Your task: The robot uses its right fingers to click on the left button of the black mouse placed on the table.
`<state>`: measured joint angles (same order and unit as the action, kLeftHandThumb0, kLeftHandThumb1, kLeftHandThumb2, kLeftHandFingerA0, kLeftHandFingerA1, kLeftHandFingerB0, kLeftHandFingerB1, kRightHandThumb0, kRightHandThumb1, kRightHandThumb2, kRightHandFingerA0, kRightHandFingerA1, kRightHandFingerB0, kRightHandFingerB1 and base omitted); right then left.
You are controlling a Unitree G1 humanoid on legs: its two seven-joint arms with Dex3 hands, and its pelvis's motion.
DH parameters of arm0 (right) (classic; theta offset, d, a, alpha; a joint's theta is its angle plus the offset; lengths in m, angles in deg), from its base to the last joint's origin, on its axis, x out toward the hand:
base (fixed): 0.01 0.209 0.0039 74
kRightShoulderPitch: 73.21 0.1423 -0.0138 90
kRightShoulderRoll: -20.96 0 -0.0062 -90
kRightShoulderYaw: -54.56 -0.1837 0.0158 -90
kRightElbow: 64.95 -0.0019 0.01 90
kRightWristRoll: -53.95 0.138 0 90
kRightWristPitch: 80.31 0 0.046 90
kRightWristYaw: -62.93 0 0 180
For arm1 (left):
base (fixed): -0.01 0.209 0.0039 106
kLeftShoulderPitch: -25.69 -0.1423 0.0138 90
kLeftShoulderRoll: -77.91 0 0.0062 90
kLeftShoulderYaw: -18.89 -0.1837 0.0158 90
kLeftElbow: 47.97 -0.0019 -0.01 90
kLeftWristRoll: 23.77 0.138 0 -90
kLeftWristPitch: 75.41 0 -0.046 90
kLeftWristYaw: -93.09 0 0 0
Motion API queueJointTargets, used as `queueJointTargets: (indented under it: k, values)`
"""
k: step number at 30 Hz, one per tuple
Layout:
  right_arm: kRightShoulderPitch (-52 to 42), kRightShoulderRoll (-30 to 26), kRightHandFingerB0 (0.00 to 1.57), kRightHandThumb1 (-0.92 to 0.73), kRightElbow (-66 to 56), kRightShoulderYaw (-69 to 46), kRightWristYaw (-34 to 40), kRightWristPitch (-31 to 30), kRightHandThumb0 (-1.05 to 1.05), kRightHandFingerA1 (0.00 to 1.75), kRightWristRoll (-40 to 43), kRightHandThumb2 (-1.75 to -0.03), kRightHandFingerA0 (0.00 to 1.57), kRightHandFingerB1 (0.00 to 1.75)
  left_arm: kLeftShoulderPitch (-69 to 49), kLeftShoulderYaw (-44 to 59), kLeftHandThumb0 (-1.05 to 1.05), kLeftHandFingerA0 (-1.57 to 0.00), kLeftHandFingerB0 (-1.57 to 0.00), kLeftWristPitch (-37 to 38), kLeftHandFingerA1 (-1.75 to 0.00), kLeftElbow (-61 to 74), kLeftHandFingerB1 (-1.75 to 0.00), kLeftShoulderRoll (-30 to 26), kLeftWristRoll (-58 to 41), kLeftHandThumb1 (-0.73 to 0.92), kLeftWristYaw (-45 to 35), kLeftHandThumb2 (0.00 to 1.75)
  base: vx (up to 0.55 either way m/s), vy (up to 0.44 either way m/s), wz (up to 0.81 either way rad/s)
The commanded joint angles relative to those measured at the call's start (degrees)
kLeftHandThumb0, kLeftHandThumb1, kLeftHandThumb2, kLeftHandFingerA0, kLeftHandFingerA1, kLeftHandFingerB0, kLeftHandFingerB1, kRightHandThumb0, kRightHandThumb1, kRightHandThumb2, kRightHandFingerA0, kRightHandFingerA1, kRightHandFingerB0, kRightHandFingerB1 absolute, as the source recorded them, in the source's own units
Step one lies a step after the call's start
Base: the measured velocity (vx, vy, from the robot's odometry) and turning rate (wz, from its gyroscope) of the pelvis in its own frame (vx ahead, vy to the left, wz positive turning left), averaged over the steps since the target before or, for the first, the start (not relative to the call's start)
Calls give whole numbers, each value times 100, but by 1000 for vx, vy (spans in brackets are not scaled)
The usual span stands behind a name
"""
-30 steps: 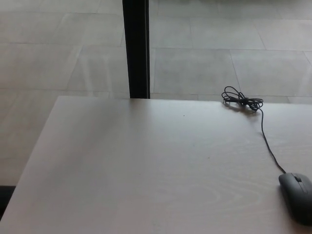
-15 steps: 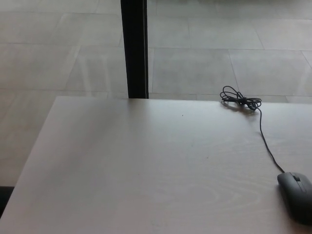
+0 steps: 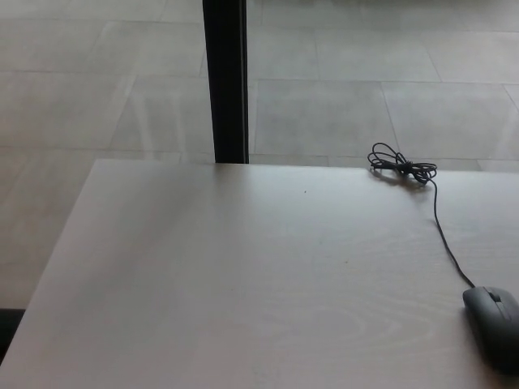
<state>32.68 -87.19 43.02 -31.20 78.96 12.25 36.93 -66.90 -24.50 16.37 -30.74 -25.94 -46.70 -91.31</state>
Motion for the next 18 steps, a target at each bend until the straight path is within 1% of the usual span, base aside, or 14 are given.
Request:
queueJointTargets:
  k: [1, 2, 3, 5, 6, 7, 8, 12, 13, 14, 15, 16, 17, 18]
  values:
    - [-18, -500, 62, -82, 91, 911, -36, 440, -79, 48, -1544, -65, 50, 39, -25, 5, -85, -63, -38, 122, -67, 48, -45, -218, -132, 92, 26, 77, 0, 0, 0]
    - [-10, -488, 62, -83, 104, 966, 6, 453, -79, 48, -1568, -66, 50, 38, -26, -12, -87, -62, -38, 128, -65, 40, -44, -221, -112, 91, 45, 77, 0, 0, 0]
    - [-1, -449, 54, -69, 122, 1026, 76, 438, -78, 58, -1608, -112, 47, 53, -14, -18, -85, -67, -41, 118, -65, 33, -44, -222, -103, 92, 101, 74, 0, 0, 0]
    - [9, -445, 54, -69, 135, 1067, 117, 425, -78, 58, -1616, -112, 47, 53, -8, -18, -85, -67, -41, 112, -65, 32, -44, -221, -103, 92, 122, 74, 0, 0, 0]
    - [-30, -334, 58, -81, 69, 1116, -40, 259, -77, 44, -1533, -65, 49, 37, 18, -10, -85, -75, -41, 91, -67, 22, -42, -217, -117, 92, 125, 74, 0, 0, 0]
    - [-41, -271, 56, -82, 98, 1200, -102, 208, -75, 45, -1530, -65, 44, 37, 54, 11, -81, -63, -36, 31, -71, 10, -54, -225, -146, 75, 156, 113, 0, 0, 0]
    - [-75, -267, 54, -83, 47, 1231, -182, 137, -75, 46, -1528, -66, 43, 36, 52, -6, -86, -66, -37, 41, -66, 7, -43, -221, -133, 92, 132, 79, 0, 0, 0]
    - [-142, -264, 54, -82, 78, 1421, -109, 63, -75, 45, -1754, -65, 45, 36, 34, -24, -84, -72, -40, 59, -75, 20, -45, -206, -145, 92, 119, 74, 0, 0, 0]
    - [-103, -336, 55, -77, 183, 1568, -59, 122, -72, 44, -1964, -64, 55, 37, 25, -34, -81, -64, -37, 80, -73, 38, -56, -195, -138, 75, 146, 113, 0, 0, 0]
    - [-85, -363, 55, -77, 228, 1629, -35, 145, -72, 44, -2050, -64, 55, 37, 19, -39, -81, -64, -37, 89, -73, 47, -56, -193, -138, 75, 157, 113, 0, 0, 0]
    - [-62, -370, 50, -61, 322, 1660, 74, 264, -72, 94, -2079, -100, 75, 55, 18, -45, -84, -69, -40, 81, -68, 49, -45, -201, -138, 92, 154, 75, 0, 0, 0]
    - [-28, -381, 50, -61, 465, 1701, 232, 446, -72, 94, -2121, -100, 75, 55, 19, -54, -84, -69, -40, 69, -68, 51, -45, -208, -136, 92, 151, 75, 0, 0, 0]
    - [41, -450, 56, -72, 574, 1865, 255, 402, -70, 154, -2364, -61, 94, 39, 23, -99, -86, -64, -37, 68, -65, 41, -43, -226, -95, 92, 146, 77, 0, 0, 0]
    - [60, -494, 55, -71, 545, 1910, 151, 357, -69, 157, -2410, -61, 101, 38, 36, -62, -84, -66, -39, 61, -67, 24, -44, -230, -143, 92, 113, 76, 0, 0, 0]
